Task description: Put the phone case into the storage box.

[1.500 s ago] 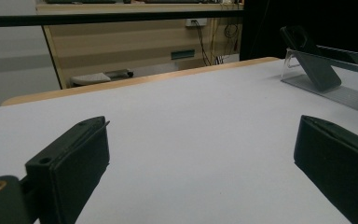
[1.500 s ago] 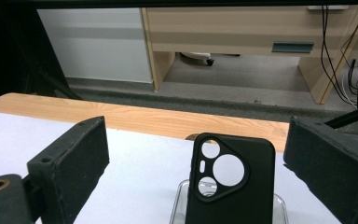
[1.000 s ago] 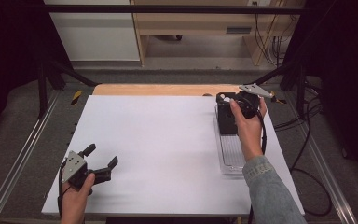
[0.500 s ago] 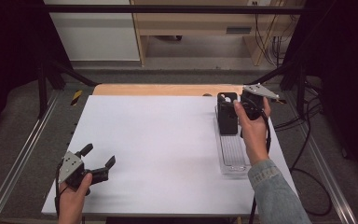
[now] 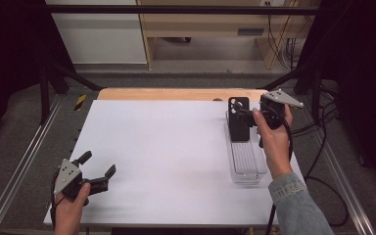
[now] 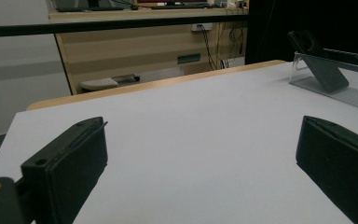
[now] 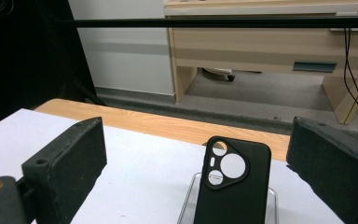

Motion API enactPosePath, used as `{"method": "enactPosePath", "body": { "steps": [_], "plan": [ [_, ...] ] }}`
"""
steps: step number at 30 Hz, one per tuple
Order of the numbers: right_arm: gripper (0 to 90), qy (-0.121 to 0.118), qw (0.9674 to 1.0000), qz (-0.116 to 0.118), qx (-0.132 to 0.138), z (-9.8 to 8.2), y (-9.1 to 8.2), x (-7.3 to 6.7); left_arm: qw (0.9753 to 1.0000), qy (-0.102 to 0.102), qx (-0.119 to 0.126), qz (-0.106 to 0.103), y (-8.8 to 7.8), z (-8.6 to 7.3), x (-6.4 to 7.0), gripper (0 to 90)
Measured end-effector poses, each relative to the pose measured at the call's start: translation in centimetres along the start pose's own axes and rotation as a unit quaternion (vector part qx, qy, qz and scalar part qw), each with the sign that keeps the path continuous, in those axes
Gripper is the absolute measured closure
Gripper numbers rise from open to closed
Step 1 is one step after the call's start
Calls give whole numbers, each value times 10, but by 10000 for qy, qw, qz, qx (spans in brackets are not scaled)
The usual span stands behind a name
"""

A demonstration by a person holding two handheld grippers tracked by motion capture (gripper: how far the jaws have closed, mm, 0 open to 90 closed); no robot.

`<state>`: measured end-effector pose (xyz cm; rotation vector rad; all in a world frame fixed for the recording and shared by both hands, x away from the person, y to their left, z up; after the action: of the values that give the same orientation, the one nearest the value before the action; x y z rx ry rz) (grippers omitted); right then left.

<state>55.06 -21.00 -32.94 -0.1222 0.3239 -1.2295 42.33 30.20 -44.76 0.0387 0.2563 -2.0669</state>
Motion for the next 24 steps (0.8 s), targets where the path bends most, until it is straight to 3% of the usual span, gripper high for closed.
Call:
{"method": "enactPosePath", "body": {
  "steps": [12, 24],
  "plan": [
    [42, -29, 9999, 59, 157, -1, -16, 6, 10000, 5, -14, 44, -9, -3, -7, 21],
    [46, -161, 9984, 6, 545, -2, -30, 11, 10000, -30, 4, 32, -9, -4, -8, 21]
  ]
}}
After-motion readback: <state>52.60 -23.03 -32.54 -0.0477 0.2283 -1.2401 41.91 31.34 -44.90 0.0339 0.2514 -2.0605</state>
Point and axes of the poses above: each handheld gripper's, and its own axes: y roughly forward along the jaws, z roughly out of its top, x roughly to its right, the point moved 2 cm from there along y, roughly forward along the jaws, and after that the axes turned 6 degrees about y, right-handed, at the moved point
